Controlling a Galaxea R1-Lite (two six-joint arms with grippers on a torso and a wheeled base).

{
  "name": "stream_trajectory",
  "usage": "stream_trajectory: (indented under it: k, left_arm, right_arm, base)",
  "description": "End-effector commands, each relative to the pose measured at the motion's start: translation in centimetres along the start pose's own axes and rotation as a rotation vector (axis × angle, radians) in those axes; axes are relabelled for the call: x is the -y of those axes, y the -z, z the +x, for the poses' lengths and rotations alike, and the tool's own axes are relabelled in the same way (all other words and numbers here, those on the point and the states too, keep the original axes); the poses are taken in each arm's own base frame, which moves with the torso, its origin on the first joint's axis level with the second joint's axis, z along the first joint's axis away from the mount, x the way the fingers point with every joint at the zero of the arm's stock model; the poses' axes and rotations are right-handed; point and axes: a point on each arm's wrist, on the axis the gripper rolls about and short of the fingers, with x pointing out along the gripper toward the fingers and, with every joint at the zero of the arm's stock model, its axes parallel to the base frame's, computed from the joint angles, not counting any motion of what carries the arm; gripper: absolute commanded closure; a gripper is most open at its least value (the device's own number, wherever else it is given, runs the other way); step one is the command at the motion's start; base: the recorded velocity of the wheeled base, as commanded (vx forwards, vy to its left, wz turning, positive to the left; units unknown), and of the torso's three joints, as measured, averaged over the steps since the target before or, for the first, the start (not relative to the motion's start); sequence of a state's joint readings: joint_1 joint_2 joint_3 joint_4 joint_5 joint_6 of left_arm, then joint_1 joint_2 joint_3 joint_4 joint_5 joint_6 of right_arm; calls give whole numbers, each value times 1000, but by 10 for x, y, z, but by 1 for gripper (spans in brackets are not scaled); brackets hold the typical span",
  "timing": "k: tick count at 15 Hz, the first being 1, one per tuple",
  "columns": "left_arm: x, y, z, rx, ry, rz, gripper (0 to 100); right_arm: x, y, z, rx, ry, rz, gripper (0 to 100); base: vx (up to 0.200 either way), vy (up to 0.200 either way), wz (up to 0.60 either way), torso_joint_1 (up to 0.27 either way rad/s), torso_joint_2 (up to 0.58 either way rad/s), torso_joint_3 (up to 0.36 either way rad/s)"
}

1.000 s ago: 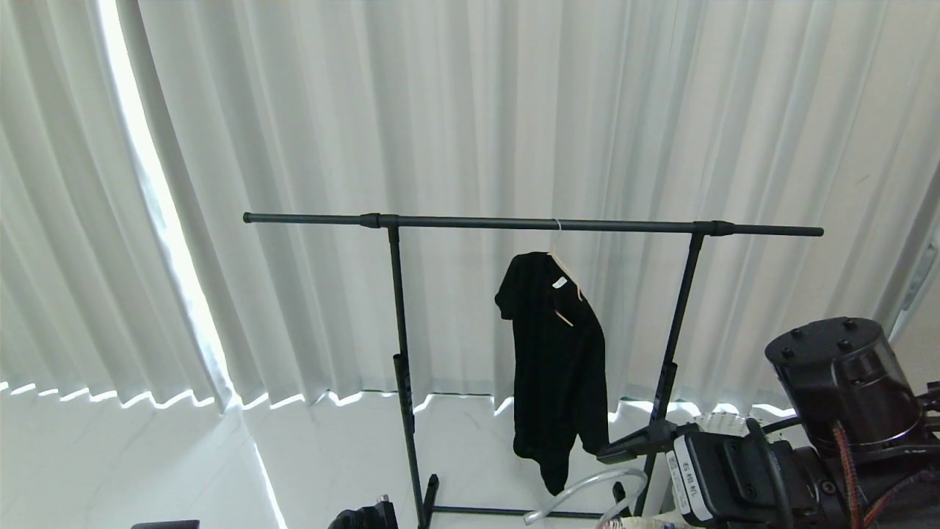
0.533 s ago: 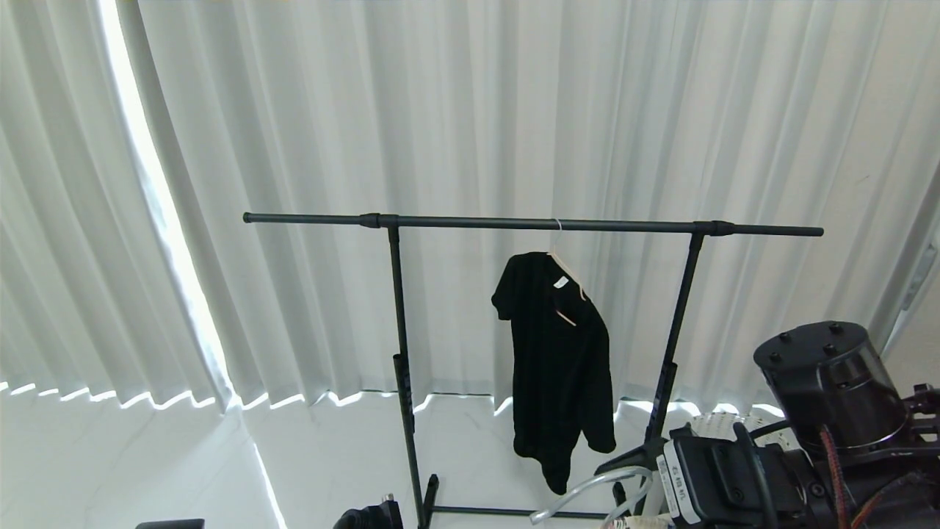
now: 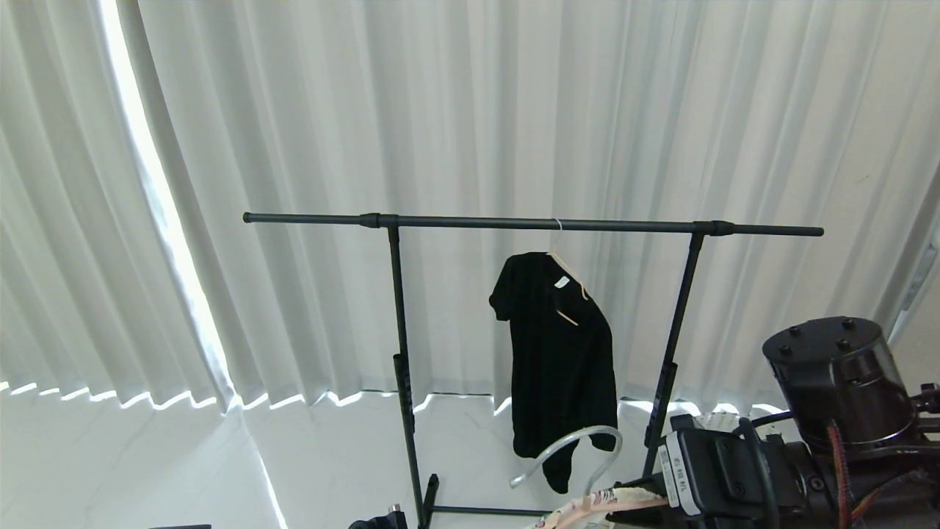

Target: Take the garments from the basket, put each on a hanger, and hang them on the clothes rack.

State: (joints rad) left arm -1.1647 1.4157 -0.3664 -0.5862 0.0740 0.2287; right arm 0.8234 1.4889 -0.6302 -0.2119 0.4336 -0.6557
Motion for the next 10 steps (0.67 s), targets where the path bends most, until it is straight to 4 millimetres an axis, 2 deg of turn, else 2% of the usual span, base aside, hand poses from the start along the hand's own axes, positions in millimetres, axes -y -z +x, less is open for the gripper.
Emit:
stream_trajectory:
  k: [1,5,7,10]
  left_arm:
    - [0,1,2,-10,-1,0,0]
    - [-13,12,1,-55,-88,-32,0]
    - [-30,32,-11,-113,-196,-94,0]
    - [-36,60,-31,-177,-274,-145,0]
  right_arm:
    - [0,5,0,-2,16,-19,100]
    - [16,21,-10,13,147,-161,100]
    - [29,28,-20,45,237,-218,100]
    - [36,32,-33,41,299,-202,100]
  base:
    - [0,0,0,0,0,0]
    - [0,0,0,0,0,0]
    - [0,0,0,0,0,0]
    - [0,0,0,0,0,0]
